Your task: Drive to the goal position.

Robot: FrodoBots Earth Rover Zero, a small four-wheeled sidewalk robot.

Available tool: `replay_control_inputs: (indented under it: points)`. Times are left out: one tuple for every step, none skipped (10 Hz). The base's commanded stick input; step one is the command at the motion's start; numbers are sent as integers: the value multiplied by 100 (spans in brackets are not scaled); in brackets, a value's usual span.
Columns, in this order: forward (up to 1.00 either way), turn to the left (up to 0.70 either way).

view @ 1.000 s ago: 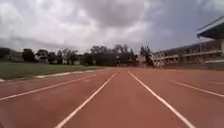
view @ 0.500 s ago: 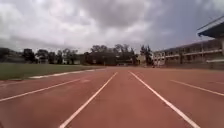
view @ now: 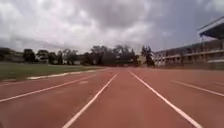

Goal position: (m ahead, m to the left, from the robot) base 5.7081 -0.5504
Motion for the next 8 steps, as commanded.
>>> replay_control_inputs:
  points:
    - [60,0]
    - [60,0]
    - [60,0]
    - [60,0]
    - [60,0]
    - [60,0]
    - [60,0]
    - [60,0]
